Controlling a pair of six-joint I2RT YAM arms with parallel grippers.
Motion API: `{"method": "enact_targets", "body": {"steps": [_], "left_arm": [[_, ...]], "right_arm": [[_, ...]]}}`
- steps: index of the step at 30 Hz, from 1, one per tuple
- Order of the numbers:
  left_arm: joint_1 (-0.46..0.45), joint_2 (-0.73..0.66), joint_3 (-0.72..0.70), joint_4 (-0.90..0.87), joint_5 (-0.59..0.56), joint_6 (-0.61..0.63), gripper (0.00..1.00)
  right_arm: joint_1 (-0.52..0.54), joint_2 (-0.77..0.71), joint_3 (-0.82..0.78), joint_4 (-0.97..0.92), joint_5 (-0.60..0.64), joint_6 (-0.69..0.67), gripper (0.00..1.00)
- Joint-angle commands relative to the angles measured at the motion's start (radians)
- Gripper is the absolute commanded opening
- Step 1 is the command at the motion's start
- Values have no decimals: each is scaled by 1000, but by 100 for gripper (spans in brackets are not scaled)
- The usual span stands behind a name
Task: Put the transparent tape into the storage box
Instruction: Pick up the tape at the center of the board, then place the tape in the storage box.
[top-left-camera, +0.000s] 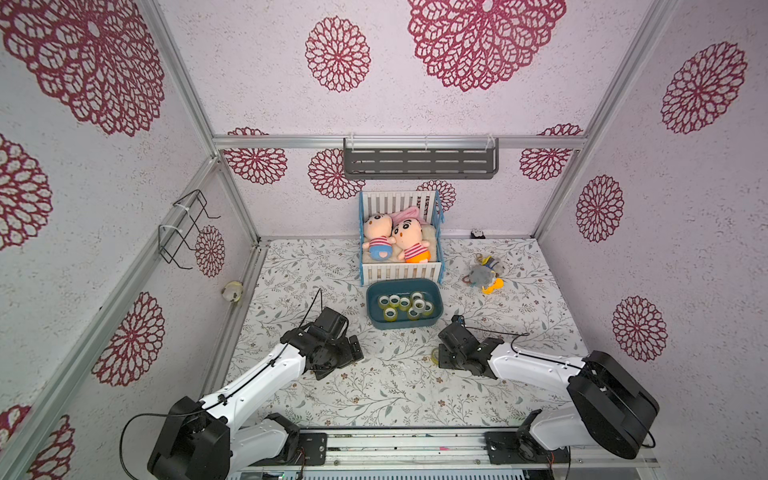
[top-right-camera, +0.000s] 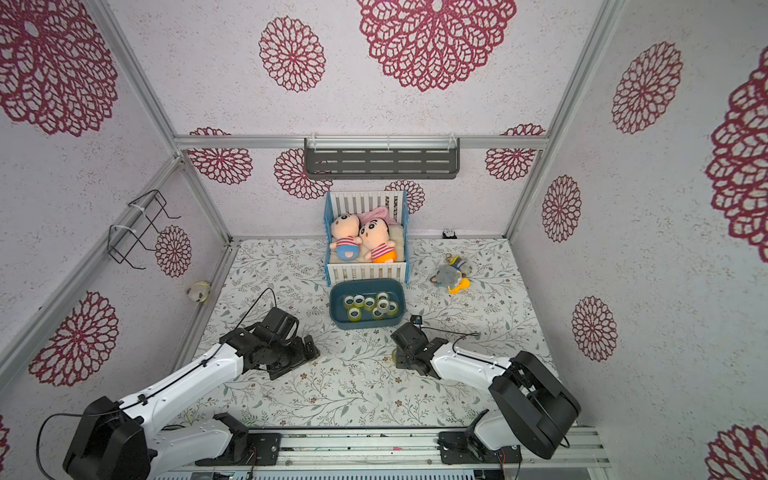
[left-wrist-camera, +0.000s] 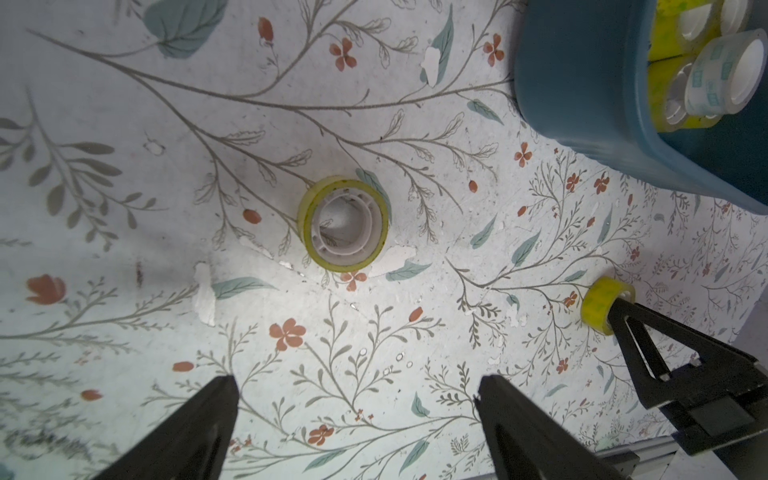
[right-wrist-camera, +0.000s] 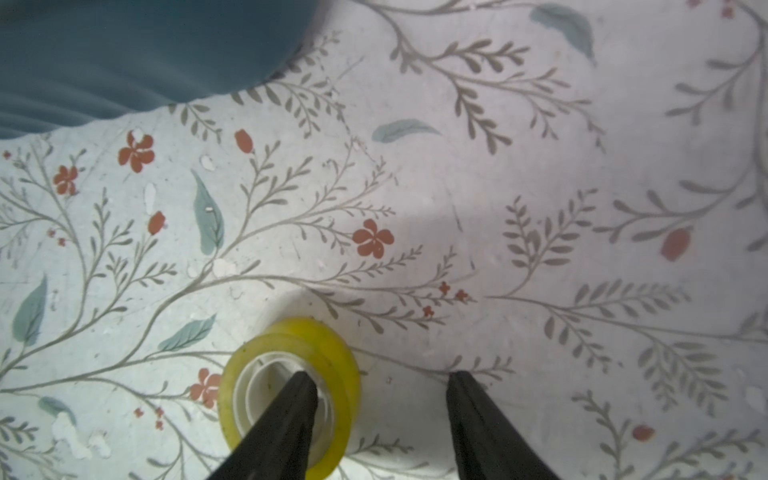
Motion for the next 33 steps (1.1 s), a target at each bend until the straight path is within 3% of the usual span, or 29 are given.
{"method": "enact_targets", "body": {"steps": [1,7,12,19,22,28,33], "left_arm": [[5,7,-9,16,-15,12,97],[8,-16,-22,34,-21,1,97],[16,-73,-28,33,-48,-7,97],[30,-250,-7,37,-152,8,97],[33,-313,-3,71,-149,32,97],[64,-311,44,25,-237,53,97],[183,-236,59,12,-151,78,97]], "right_arm": [[15,30,-38,-41,16,30,49],[72,55,-38,-41,51,80,19],[85,-33,-36,-73,90,118,0],[82,-317,-6,-119,147,84,0],[51,-356,59,-133,130,30,0],[-4,-129,292,-142,81,-79,0],[-42,151,524,-142,30,-124,0]]}}
